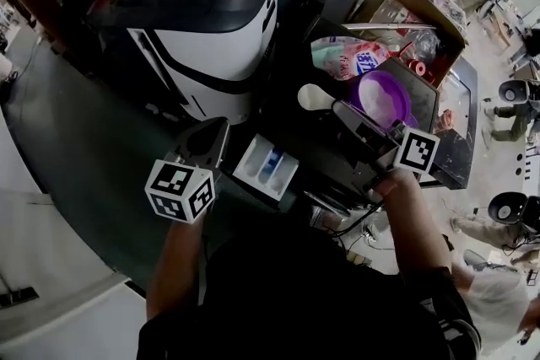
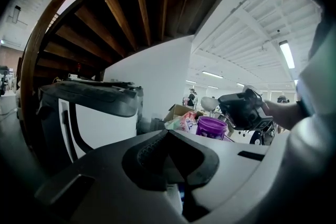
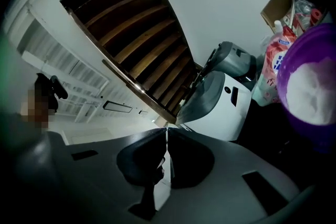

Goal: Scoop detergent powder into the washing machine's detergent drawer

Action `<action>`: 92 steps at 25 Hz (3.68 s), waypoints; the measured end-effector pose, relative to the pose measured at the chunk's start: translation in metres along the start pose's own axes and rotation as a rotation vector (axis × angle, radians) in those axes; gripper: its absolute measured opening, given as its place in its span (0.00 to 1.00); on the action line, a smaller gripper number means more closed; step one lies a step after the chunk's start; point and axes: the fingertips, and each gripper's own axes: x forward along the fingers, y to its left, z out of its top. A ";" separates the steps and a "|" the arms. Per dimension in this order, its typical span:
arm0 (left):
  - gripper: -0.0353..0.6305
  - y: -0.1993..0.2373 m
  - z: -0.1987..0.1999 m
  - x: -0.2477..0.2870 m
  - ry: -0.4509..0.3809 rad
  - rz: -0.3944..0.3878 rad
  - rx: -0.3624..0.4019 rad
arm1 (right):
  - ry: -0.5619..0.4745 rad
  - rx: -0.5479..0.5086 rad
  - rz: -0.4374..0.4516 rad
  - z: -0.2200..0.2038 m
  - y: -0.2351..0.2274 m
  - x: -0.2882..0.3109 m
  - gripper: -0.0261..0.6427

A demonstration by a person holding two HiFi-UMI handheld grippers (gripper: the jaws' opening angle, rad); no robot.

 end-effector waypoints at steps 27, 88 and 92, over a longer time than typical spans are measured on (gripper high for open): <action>0.06 -0.030 -0.043 -0.022 0.071 -0.146 -0.052 | -0.020 0.081 -0.105 -0.120 0.005 -0.022 0.07; 0.06 -0.025 -0.092 -0.016 0.171 -0.265 -0.037 | 0.219 -0.106 -0.648 -0.258 -0.121 -0.036 0.07; 0.06 -0.025 -0.093 -0.019 0.170 -0.258 -0.041 | 0.271 -0.177 -0.658 -0.260 -0.120 -0.032 0.07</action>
